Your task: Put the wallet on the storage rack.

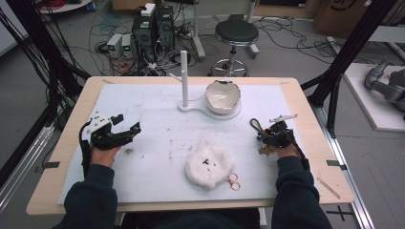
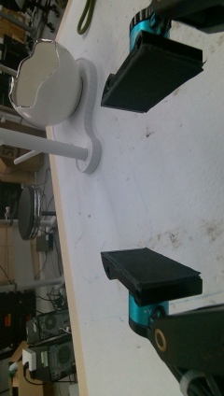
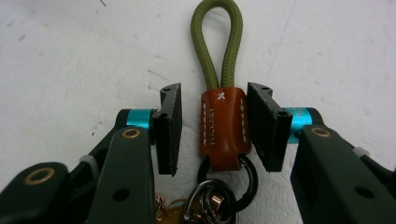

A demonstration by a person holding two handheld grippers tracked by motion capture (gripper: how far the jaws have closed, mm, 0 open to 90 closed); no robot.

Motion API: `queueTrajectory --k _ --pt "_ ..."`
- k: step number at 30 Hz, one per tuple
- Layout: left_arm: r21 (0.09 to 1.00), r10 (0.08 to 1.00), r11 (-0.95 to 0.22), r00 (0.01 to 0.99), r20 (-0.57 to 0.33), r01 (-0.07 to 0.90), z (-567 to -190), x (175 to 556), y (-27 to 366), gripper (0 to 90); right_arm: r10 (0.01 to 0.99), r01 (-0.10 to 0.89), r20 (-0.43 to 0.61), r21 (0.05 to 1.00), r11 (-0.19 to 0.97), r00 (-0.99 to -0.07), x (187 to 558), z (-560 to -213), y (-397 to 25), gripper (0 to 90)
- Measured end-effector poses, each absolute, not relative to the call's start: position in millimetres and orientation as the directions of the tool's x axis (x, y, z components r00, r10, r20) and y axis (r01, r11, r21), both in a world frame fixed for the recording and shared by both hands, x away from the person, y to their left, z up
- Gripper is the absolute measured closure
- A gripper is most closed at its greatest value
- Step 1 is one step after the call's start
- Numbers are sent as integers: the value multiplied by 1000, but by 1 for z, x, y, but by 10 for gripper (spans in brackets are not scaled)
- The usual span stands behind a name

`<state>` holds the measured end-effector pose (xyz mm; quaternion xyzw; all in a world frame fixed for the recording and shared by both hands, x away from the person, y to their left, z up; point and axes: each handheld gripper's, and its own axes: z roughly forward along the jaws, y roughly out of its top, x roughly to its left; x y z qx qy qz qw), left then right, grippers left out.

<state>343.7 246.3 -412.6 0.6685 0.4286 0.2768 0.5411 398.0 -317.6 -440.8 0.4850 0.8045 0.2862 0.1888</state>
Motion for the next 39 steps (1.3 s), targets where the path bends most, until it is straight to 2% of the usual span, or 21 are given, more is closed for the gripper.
queueTrajectory --k 2,4,5,8,12,16,21,26,27,31,39 --pt "961 873 -48 478 -92 272 -413 344 246 219 885 671 -35 638 377 -464 397 -440 -317 703" --pt "961 872 -48 480 -92 272 -413 344 246 219 886 677 -32 632 377 -463 397 -439 -316 723" --pt "961 872 -52 481 -88 270 -413 343 246 220 873 663 -70 621 417 -482 397 -437 -313 755" --pt "961 874 -47 477 -92 272 -413 343 247 220 862 648 -99 618 444 -496 396 -436 -310 768" --pt "962 874 -47 477 -92 271 -413 343 247 221 873 653 12 669 355 -487 396 -433 -316 769" --pt "961 875 -47 475 -91 271 -413 344 247 221 868 609 90 748 265 -489 393 -423 -321 768" --pt "962 878 -48 471 -89 271 -412 343 248 222 847 569 155 798 196 -508 390 -409 -318 767" --pt "962 878 -47 470 -89 270 -413 343 249 222 815 472 137 863 180 -562 384 -381 -306 768" --pt "962 878 -46 470 -89 270 -413 343 249 222 806 419 97 886 198 -585 383 -368 -295 768" --pt "962 877 -46 472 -90 269 -412 343 248 222 785 369 61 903 219 -617 387 -353 -279 767" --pt "962 875 -43 475 -93 268 -413 343 248 222 717 265 -9 926 269 -697 414 -317 -216 766"
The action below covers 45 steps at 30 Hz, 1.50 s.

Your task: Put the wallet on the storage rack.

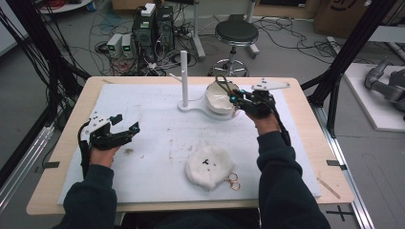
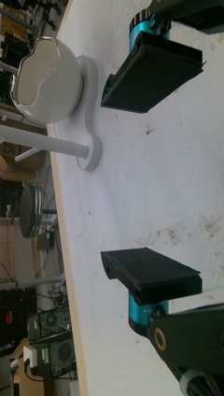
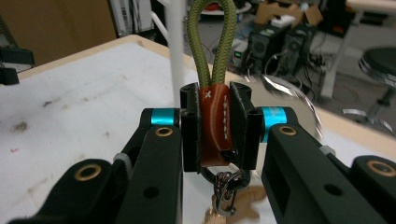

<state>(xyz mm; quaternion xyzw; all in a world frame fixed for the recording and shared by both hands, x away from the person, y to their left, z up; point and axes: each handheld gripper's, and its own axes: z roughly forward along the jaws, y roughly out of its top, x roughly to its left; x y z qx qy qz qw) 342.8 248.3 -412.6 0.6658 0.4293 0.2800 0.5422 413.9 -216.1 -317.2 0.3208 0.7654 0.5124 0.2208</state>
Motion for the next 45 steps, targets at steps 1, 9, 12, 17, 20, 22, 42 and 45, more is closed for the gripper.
queueTrajectory --k 1,9,12,17,20,22,42,45 --pt "963 875 -43 475 -93 268 -413 343 248 222 717 265 -9 926 269 -697 414 -317 -216 766" --pt "962 878 -39 470 -97 271 -414 342 252 222 672 224 -34 930 293 -740 438 -302 -155 766" --pt "962 877 -39 471 -96 270 -414 342 253 223 653 214 -46 925 313 -756 444 -299 -135 766" --pt "963 878 -35 469 -99 268 -414 341 254 224 650 230 -53 911 343 -758 449 -305 -121 766" --pt "962 877 -38 470 -97 270 -414 341 254 224 653 255 -47 897 360 -756 454 -311 -117 765" --pt "962 877 -36 470 -99 270 -415 341 254 224 665 274 -54 884 378 -745 458 -315 -114 765" --pt "963 874 -34 476 -102 269 -415 340 252 224 766 325 -43 889 323 -642 436 -346 -212 382" --pt "962 872 -35 479 -103 271 -415 340 251 224 783 338 -29 891 302 -622 429 -352 -229 344"
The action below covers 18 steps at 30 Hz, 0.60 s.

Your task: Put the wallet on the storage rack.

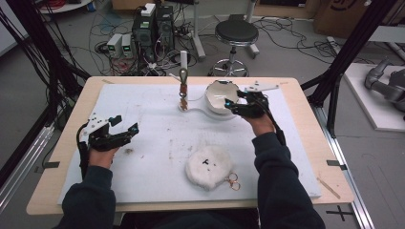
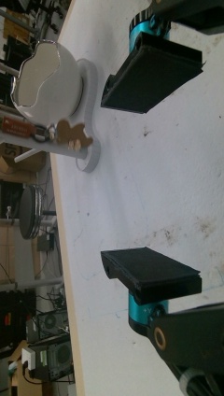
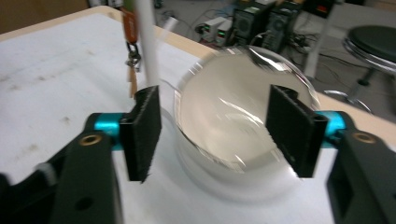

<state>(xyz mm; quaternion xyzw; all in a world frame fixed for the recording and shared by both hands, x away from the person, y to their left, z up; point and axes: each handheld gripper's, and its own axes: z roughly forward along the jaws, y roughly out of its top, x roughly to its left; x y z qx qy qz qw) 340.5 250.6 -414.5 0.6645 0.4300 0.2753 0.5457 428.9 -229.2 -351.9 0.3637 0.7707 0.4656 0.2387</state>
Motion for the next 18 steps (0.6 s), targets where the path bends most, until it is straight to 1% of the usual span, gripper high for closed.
queueTrajectory --k 1,3,4,5,7,8,13,14,18 --pt "962 871 -33 480 -105 270 -415 341 250 224 802 347 -17 896 278 -597 419 -359 -251 318" --pt "963 870 -32 481 -106 269 -415 341 249 224 817 354 -5 900 256 -576 409 -366 -269 306" --pt "963 870 -31 481 -106 268 -414 342 249 224 817 354 -5 900 256 -576 409 -366 -269 306" --pt "963 870 -29 482 -109 269 -414 342 249 224 827 361 1 900 244 -562 399 -371 -284 295" --pt "963 870 -24 480 -112 268 -414 343 248 224 833 362 2 901 239 -553 394 -373 -291 288" --pt "963 870 -24 481 -112 269 -414 343 248 224 841 360 9 906 223 -541 386 -376 -303 282" --pt "963 867 -23 485 -115 269 -414 345 246 224 857 364 25 911 192 -515 374 -381 -322 268" --pt "964 865 -20 488 -116 266 -414 345 245 224 867 363 29 915 177 -497 370 -382 -330 259" --pt "964 865 -21 489 -114 263 -413 344 245 224 876 364 36 917 163 -480 367 -384 -338 244"
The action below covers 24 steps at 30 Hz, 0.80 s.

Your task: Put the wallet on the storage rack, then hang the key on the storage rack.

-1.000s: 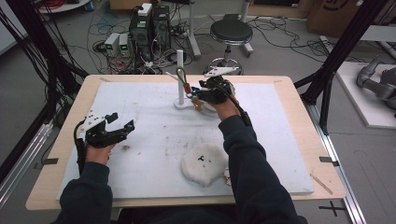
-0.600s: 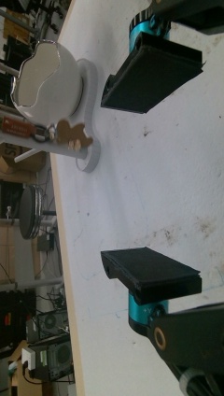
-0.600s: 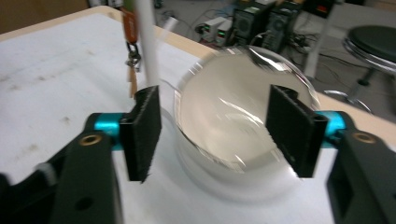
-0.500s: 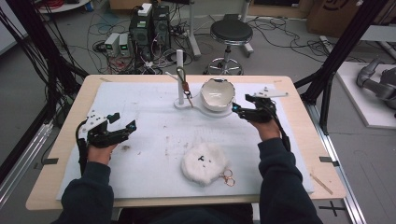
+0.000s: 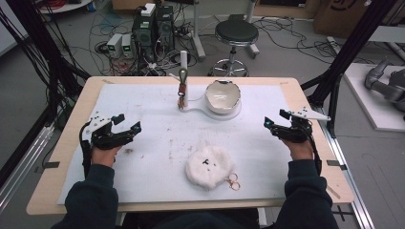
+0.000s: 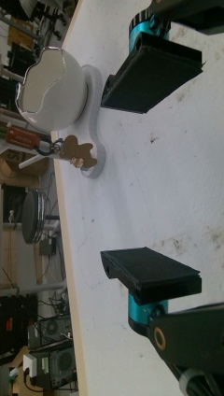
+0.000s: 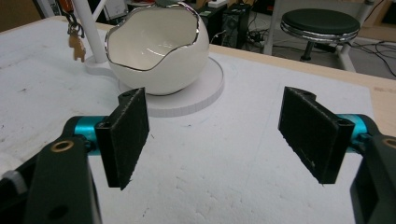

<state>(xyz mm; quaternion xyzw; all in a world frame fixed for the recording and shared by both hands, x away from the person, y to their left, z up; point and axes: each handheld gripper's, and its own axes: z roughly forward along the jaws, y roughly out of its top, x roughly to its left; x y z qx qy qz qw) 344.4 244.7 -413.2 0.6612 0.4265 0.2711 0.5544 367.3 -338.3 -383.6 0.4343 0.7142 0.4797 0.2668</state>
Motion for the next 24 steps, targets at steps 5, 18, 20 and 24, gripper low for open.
queueTrajectory --k 5,18,20,24 --pt "965 857 -23 502 -115 262 -413 347 241 224 880 392 49 906 160 -473 366 -388 -341 211" --pt "963 839 -35 531 -118 268 -412 348 233 224 864 426 75 889 168 -497 363 -393 -339 214" --pt "963 838 -37 534 -115 267 -412 348 232 224 849 432 75 882 188 -523 362 -394 -336 232" --pt "962 830 -59 548 -102 268 -410 346 226 224 816 465 99 857 220 -570 360 -399 -325 261"
